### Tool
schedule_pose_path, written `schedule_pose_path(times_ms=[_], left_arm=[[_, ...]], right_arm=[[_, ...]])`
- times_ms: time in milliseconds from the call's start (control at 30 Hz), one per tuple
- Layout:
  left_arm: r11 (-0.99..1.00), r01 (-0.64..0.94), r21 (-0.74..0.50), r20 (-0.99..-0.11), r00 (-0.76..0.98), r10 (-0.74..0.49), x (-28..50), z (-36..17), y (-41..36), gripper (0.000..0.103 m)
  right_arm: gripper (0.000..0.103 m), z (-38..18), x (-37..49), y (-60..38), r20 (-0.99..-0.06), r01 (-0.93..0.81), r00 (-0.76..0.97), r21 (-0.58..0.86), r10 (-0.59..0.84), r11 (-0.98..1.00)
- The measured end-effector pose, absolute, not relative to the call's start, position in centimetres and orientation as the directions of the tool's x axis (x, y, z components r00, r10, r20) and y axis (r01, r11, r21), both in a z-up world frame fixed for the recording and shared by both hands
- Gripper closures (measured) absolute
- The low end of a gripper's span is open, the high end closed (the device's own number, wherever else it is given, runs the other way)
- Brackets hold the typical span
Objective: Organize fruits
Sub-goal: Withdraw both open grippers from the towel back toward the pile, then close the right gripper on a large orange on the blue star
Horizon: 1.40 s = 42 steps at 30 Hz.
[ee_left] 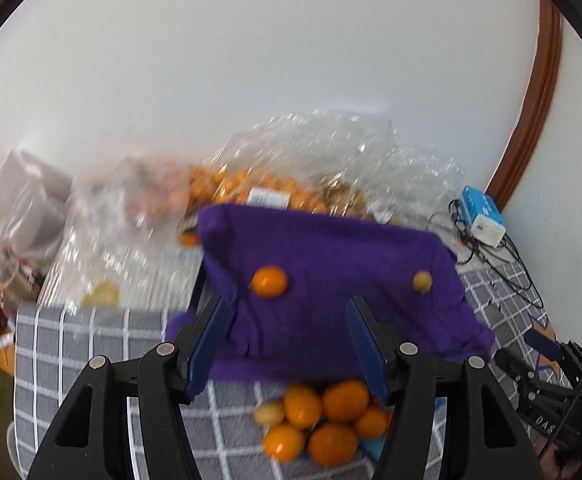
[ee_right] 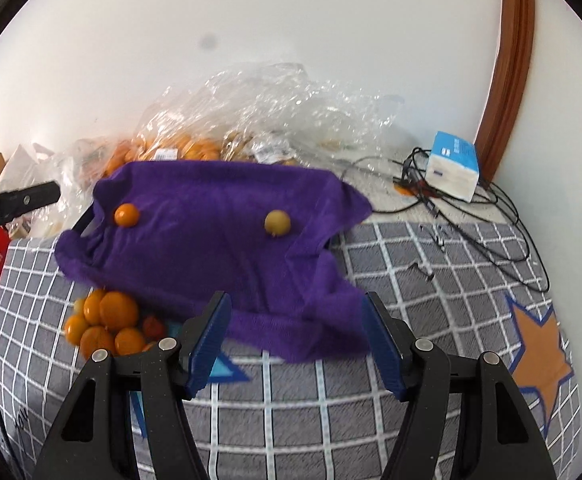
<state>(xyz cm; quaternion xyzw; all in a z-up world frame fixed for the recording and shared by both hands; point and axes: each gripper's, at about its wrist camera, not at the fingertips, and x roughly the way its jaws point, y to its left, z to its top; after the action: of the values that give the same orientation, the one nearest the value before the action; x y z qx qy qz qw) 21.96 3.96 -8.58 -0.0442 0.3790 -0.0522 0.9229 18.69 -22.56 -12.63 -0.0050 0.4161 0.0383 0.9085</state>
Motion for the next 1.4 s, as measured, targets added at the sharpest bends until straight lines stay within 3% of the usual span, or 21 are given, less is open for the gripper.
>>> schedule_pose_path(times_ms=[533,800,933,1133,1400], left_arm=[[0.989,-0.008,-0.149,-0.735,0.67,-0.106,15.5,-14.5,9.3,0.044],[0.986,-0.063,-0.157,-0.758,0.647,-0.079,14.6,-17.2,11.5,0.044],[0.984,-0.063,-0.168,-0.747,0.659,-0.086,14.1,-18.1,12.0,0.044],[0.987,-0.059,-0.147,-0.742,0.667,-0.07,13.5,-19.4,11.7,0.045],[0.984,-0.053,-0.168,-0.717,0.692,-0.085,12.9,-18.9,11.7,0.045]], right_arm=[[0.037,-15.6,15.5,-20.0,-0.772,-0.141,0.621,0.059,0.134,0.988],[0.042,-16.0,14.5,-18.6,-0.772,-0.171,0.617,0.06,0.154,0.984],[0.048,-16.8,14.3,-18.0,-0.78,-0.192,0.594,0.098,0.195,0.977],[0.048,-17.5,14.0,-15.5,-0.769,-0.295,0.569,0.14,0.292,0.945],[0.048,-19.6,15.7,-13.8,-0.809,-0.305,0.53,0.099,0.255,0.947]])
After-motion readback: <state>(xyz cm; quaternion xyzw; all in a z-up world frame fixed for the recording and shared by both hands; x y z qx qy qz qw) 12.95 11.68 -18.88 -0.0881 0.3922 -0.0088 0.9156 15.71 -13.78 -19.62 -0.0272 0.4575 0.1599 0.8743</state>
